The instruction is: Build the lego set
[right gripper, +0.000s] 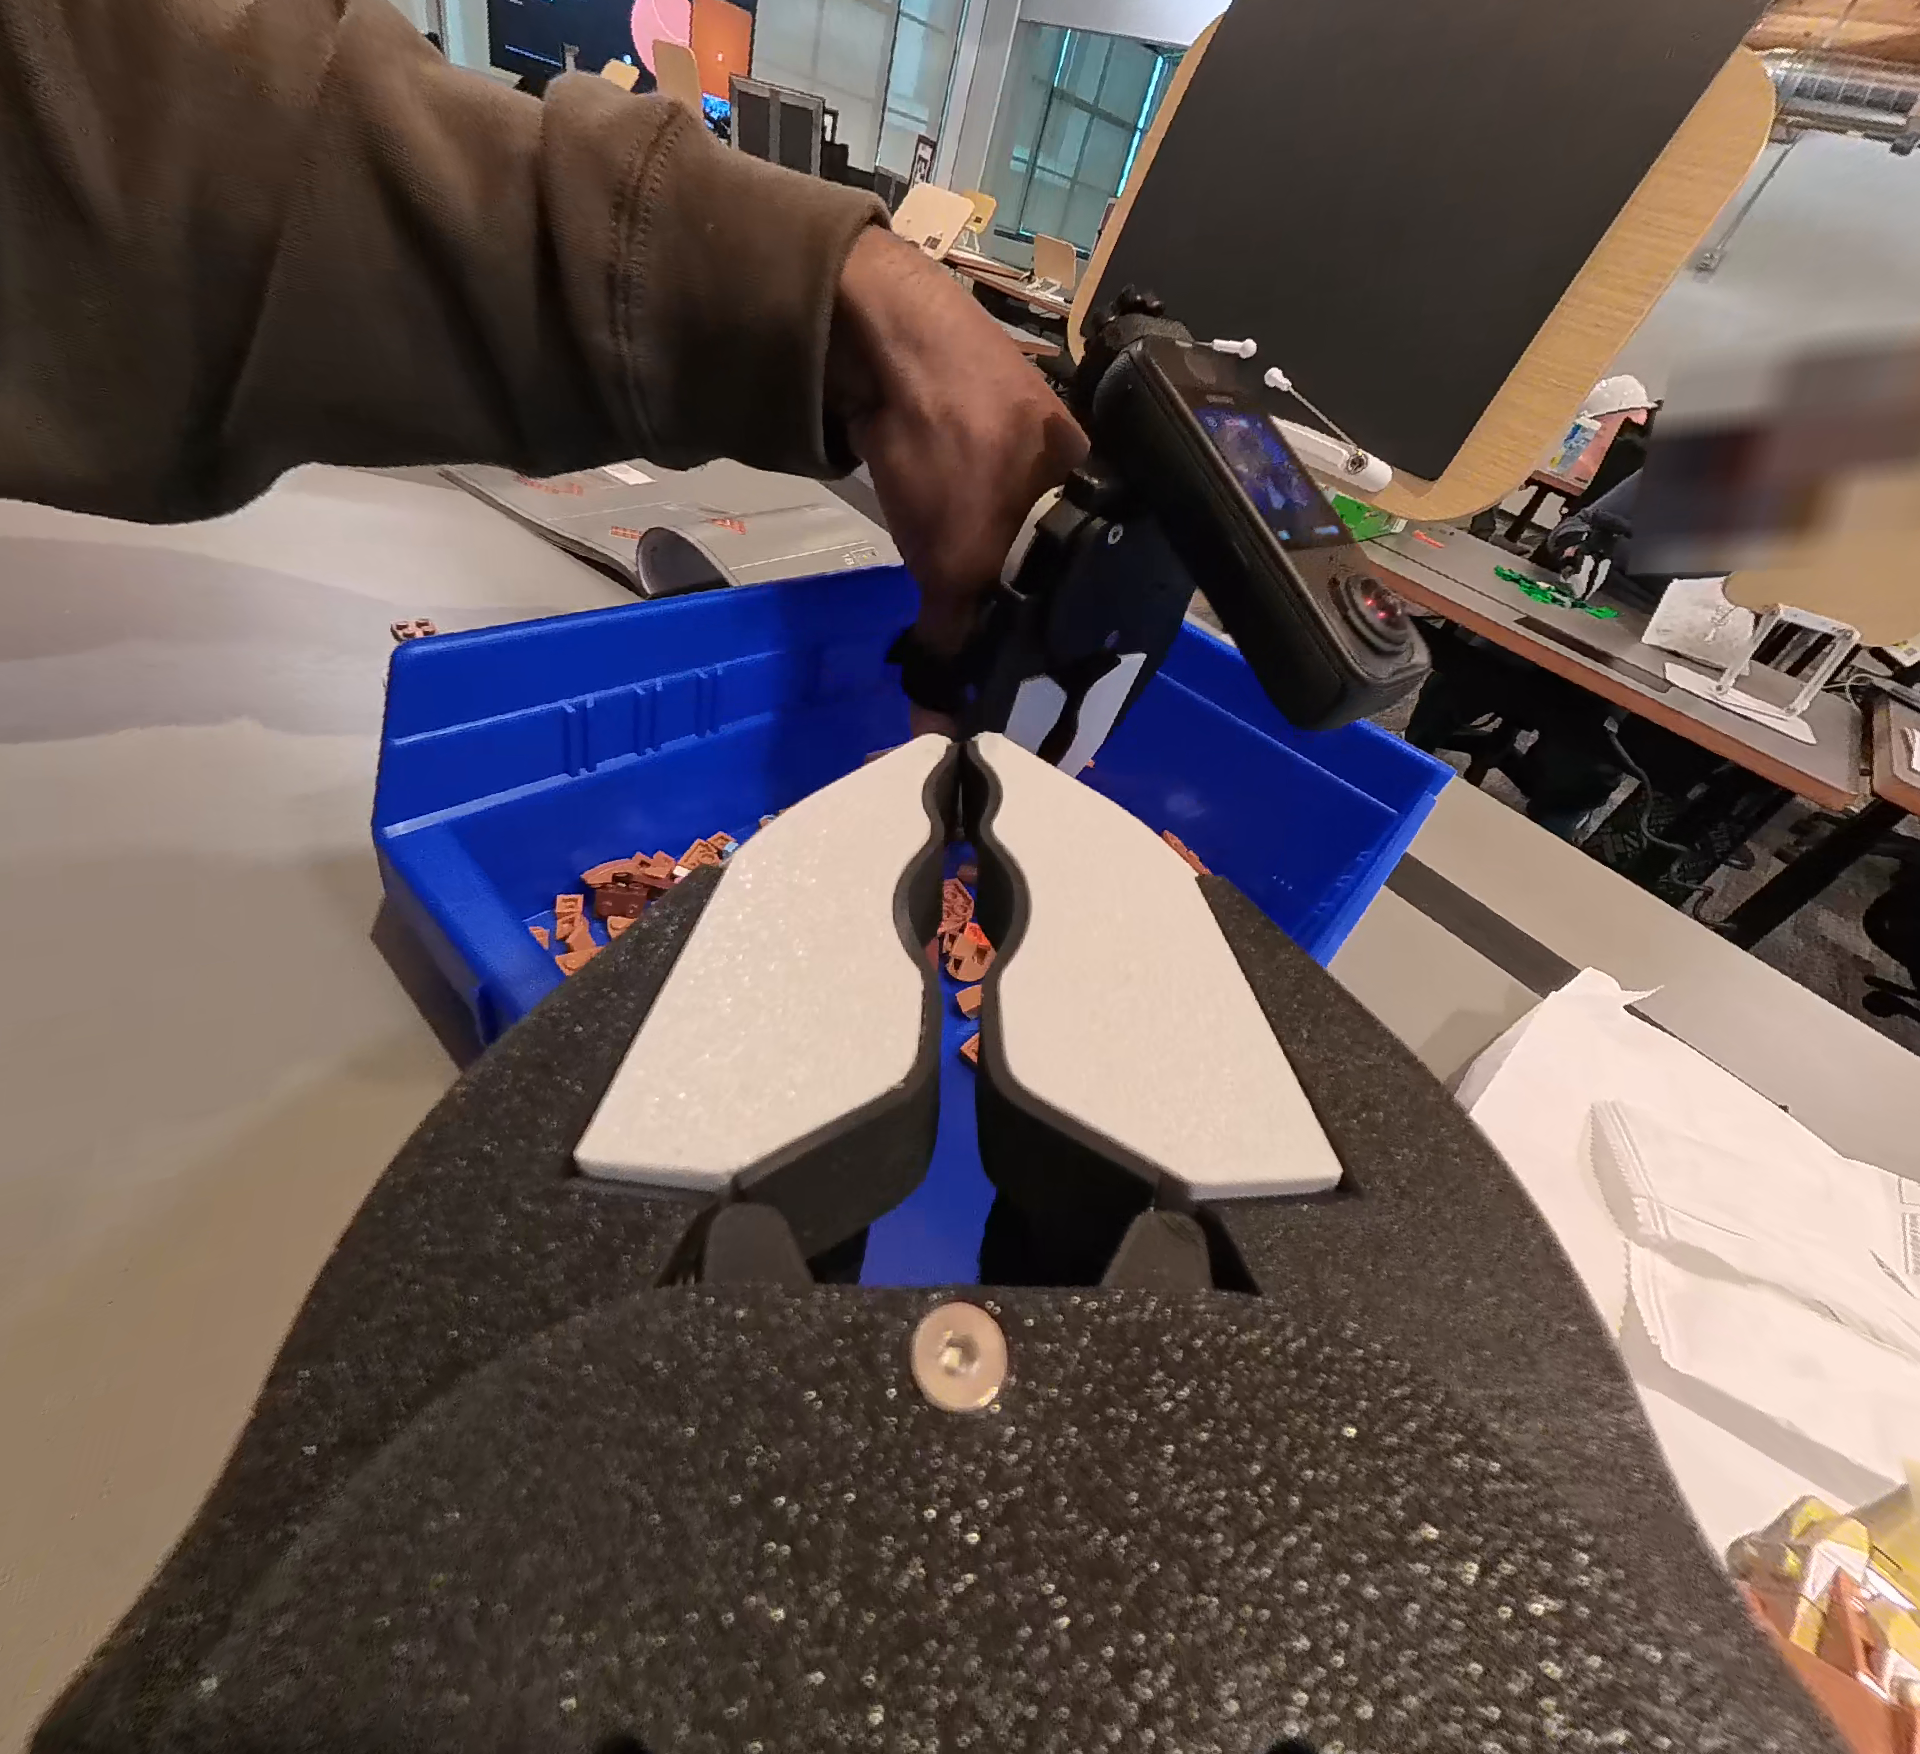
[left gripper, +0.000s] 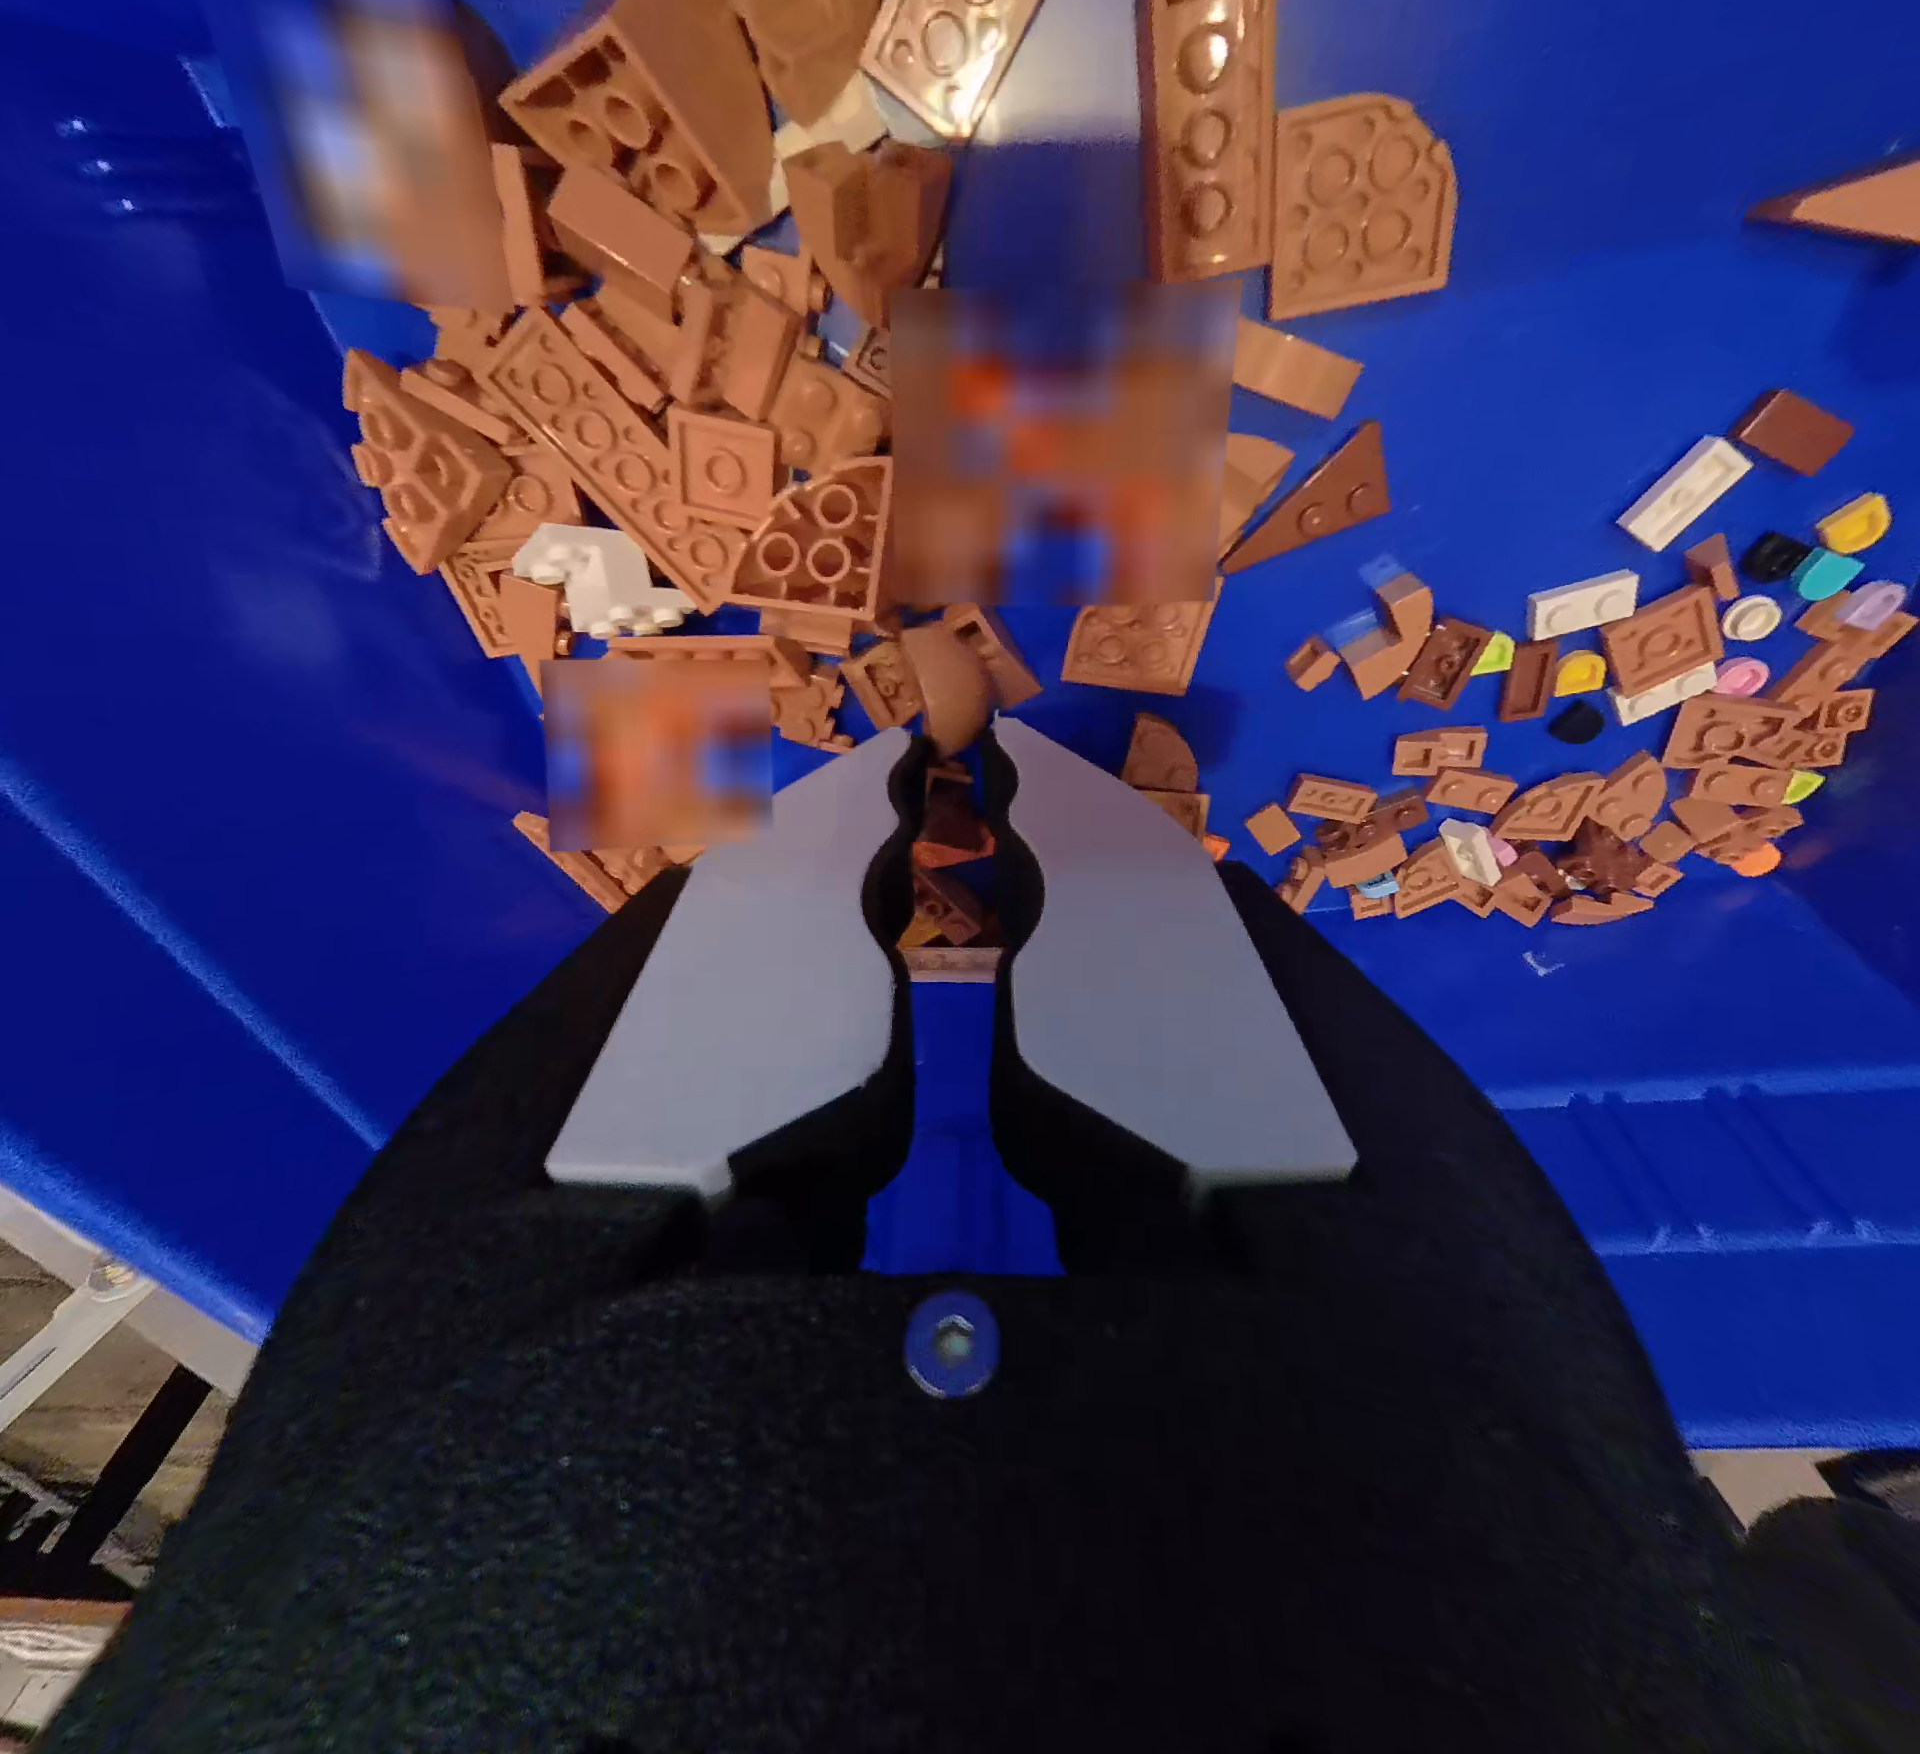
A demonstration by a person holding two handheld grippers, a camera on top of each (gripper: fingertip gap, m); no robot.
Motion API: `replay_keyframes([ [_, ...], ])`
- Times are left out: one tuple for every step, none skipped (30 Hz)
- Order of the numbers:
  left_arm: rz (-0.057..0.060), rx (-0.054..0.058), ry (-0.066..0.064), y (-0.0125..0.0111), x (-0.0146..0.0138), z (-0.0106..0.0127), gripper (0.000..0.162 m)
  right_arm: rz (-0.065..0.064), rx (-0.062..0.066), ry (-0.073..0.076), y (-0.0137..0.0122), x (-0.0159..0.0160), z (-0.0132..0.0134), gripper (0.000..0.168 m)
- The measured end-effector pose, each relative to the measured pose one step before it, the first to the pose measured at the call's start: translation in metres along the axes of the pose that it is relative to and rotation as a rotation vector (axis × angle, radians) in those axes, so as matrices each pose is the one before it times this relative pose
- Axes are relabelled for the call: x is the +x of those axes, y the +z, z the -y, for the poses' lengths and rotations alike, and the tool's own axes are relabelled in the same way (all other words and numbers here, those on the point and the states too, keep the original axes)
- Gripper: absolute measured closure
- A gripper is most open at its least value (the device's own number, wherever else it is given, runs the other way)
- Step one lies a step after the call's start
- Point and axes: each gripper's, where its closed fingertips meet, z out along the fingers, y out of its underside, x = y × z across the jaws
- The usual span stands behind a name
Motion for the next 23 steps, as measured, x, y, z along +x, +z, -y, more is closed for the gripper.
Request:
replay_keyframes([
  [0.003, 0.0041, -0.006, -0.00024, -0.00157, 0.00011, 0.152, -0.0006, 0.0004, -0.0001, -0.0001, 0.00004, 0.00016, 0.168],
  [0.0032, 0.0052, -0.005, -0.00026, -0.00163, 0.00013, 0.152, 0.0003, -0.001, 0.0012, 0.00021, 0.00007, -0.00027, 0.168],
  [0.006, 0.0089, -0.0051, -0.00029, -0.0021, 0.00066, 0.151, 0.0005, -0.0015, 0.0017, 0.00018, -0.00001, -0.00043, 0.168],
  [0.0074, 0.0123, -0.0094, -0.00043, -0.00231, 0.00092, 0.152, 0.0001, -0.0019, 0.0004, 0.00012, 0.00006, -0.00037, 0.168],
  [0.0067, 0.0112, -0.0118, -0.00059, -0.00228, 0.00058, 0.151, -0.0003, -0.0006, -0.0008, -0.00001, -0.00013, -0.00002, 0.168],
  [0.0066, 0.0092, -0.01, -0.00064, -0.00218, 0.00014, 0.149, -0.0004, 0.001, -0.0009, -0.00009, -0.00002, 0.00026, 0.168],
  [0.0082, 0.0062, -0.0089, -0.00076, -0.00226, -0.00044, 0.145, 0.0002, -0.0002, -0.0006, 0.00002, -0.00017, 0.00013, 0.168],
  [0.007, 0.001, -0.0069, -0.00116, -0.00177, -0.00123, 0.141, 0.0009, -0.0013, 0.0001, 0.00011, -0.0002, -0.00023, 0.168],
  [0.0041, -0.0055, -0.0013, -0.00179, -0.00111, -0.00264, 0.137, 0.0007, -0.0006, 0.0008, 0.00009, -0.00014, -0.00029, 0.168],
  [0.0039, -0.0064, 0.0026, -0.00252, -0.00061, -0.00316, 0.135, 0.0007, -0.0006, 0.0007, 0.00009, -0.0001, -0.00019, 0.168],
  [0.0016, -0.0068, 0.0029, -0.00294, -0.00034, -0.00358, 0.134, 0.0005, -0.0005, -0.0004, 0.00013, -0.00018, -0.00002, 0.168],
  [-0.0054, -0.0145, 0.0057, -0.00264, 0.00112, -0.00482, 0.134, 0.0003, 0.0, -0.0009, -0.00006, -0.00016, 0.00004, 0.168],
  [-0.0069, -0.0279, 0.0116, -0.00177, 0.00191, -0.00663, 0.134, 0.0002, 0.0001, -0.0002, -0.00002, -0.00011, 0.00003, 0.168],
  [0.0017, -0.0375, 0.0161, -0.00047, 0.00123, -0.00724, 0.135, 0.0003, 0.0, 0.0005, 0.0, -0.00008, 0.0, 0.168],
  [0.0116, -0.0367, 0.0137, 0.00082, -0.00002, -0.00611, 0.135, 0.0007, -0.0006, 0.0007, 0.00004, -0.00014, 0.00003, 0.168],
  [0.0052, -0.0346, 0.0079, 0.00202, 0.00085, -0.00456, 0.135, 0.0005, -0.0001, 0.0006, -0.00001, -0.00011, -0.00002, 0.168],
  [-0.005, -0.0317, 0.0059, 0.00292, 0.00214, -0.00302, 0.135, 0.0008, 0.0001, 0.0004, -0.00002, -0.00022, 0.00003, 0.168],
  [-0.0052, -0.0198, 0.0059, 0.00248, 0.00193, -0.0003, 0.135, 0.0015, -0.0001, 0.0003, 0.00003, -0.0004, 0.00015, 0.168],
  [0.0021, -0.0289, 0.0106, 0.00275, 0.00087, -0.00124, 0.135, 0.0014, 0.0002, -0.0005, 0.00012, -0.00048, 0.00012, 0.168],
  [0.0075, -0.0266, 0.0055, 0.00229, -0.00054, -0.00027, 0.136, 0.0005, 0.0, -0.0019, 0.00002, -0.00054, 0.00016, 0.168],
  [0.0058, -0.0241, 0.0029, 0.00204, -0.00079, 0.00011, 0.136, 0.0002, -0.0008, -0.0018, 0.00013, -0.00037, -0.00007, 0.168],
  [0.0018, -0.0259, 0.0037, 0.00239, -0.0005, -0.00045, 0.137, 0.0002, -0.0005, -0.0002, 0.00003, -0.00012, -0.00003, 0.168],
  [-0.0053, -0.0269, 0.0047, 0.0024, 0.00053, -0.00106, 0.137, 0.0, -0.0001, 0.0008, -0.00001, -0.00005, -0.00001, 0.168],
])
